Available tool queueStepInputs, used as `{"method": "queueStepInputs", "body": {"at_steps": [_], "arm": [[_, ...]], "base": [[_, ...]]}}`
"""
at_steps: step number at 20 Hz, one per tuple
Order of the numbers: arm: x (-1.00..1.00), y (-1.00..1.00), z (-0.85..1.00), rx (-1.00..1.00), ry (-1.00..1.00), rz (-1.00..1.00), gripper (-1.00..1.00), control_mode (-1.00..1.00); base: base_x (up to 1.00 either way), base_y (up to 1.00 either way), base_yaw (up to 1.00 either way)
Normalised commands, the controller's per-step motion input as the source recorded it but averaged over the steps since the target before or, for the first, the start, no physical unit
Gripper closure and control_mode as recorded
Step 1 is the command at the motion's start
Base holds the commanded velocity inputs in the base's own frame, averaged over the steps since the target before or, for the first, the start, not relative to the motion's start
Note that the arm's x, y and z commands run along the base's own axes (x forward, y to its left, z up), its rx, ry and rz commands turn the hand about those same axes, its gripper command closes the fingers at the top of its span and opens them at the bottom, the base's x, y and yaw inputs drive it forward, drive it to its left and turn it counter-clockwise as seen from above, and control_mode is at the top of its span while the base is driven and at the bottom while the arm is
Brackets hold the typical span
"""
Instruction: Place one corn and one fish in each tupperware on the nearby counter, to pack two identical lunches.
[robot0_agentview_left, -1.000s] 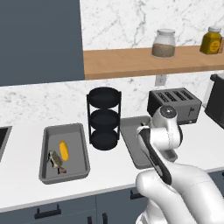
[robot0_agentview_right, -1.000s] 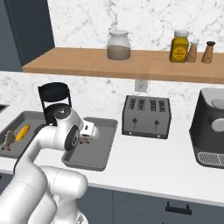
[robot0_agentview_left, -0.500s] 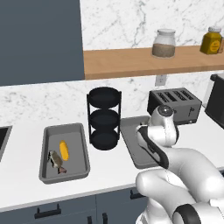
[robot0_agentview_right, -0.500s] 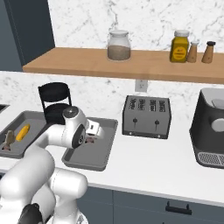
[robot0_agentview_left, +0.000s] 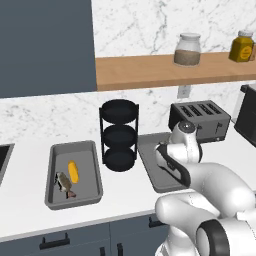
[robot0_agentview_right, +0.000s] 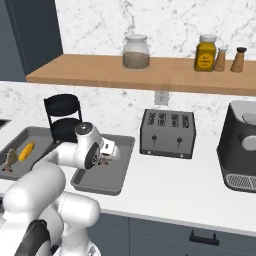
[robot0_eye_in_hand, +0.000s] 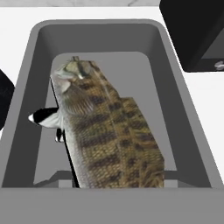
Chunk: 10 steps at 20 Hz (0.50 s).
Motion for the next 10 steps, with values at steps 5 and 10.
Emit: {"method": "queueStepInputs", "body": {"at_steps": [5,10], "arm": [[0.04,0.00,0.00,0.00,0.00,0.00,-1.00,-1.00],[0.03,0.00,0.00,0.00,0.00,0.00,-1.00,-1.00]], "base": [[0.00,0.00,0.00],[0.00,0.00,0.00]]}}
